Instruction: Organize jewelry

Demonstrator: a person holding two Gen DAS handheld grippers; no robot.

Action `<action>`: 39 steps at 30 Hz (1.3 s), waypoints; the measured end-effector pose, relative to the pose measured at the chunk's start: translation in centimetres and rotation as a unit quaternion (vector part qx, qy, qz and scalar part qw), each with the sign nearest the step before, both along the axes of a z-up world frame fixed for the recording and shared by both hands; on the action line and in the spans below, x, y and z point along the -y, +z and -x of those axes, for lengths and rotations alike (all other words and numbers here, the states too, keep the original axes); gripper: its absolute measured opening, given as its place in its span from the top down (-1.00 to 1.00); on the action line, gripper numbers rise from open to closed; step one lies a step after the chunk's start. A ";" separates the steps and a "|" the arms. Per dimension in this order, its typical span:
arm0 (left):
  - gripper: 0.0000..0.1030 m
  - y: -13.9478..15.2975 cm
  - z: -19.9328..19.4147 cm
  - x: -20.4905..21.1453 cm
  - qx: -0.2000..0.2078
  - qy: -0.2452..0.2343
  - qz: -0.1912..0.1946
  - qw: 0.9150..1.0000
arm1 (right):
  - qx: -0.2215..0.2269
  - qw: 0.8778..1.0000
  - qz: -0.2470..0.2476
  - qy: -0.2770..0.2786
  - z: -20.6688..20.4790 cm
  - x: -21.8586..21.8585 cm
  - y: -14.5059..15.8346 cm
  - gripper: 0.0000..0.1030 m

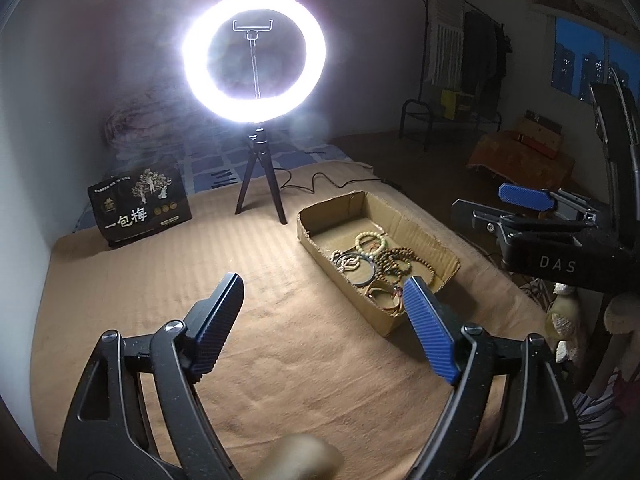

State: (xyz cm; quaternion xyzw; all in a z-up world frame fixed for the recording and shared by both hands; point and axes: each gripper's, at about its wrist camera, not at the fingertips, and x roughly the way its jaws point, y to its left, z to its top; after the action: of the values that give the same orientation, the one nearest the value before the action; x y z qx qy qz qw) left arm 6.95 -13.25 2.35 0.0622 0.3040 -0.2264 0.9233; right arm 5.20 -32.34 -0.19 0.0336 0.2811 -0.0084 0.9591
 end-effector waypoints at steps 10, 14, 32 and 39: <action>-0.97 -0.4 0.2 -0.3 0.009 0.031 -0.007 0.999 | 0.000 1.000 0.004 -0.001 0.0 -0.2 -0.4 -0.57; -0.97 -0.9 -0.1 -0.2 -0.007 0.040 -0.012 0.999 | -0.001 1.000 0.006 0.000 0.0 -0.2 -0.5 -0.57; -0.97 -0.9 -0.1 -0.2 -0.006 0.044 -0.017 0.999 | -0.006 1.000 0.013 0.002 -0.2 -0.2 -0.8 -0.57; -0.97 -0.8 -0.1 -0.2 -0.007 0.045 -0.016 0.999 | -0.006 1.000 0.012 0.002 -0.3 0.0 -0.8 -0.57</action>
State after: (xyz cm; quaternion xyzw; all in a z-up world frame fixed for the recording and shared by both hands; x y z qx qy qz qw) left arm 7.04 -13.03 1.52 0.0615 0.3166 -0.1799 0.9293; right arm 5.49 -32.31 -0.98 0.0210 0.2869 -0.0100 0.9577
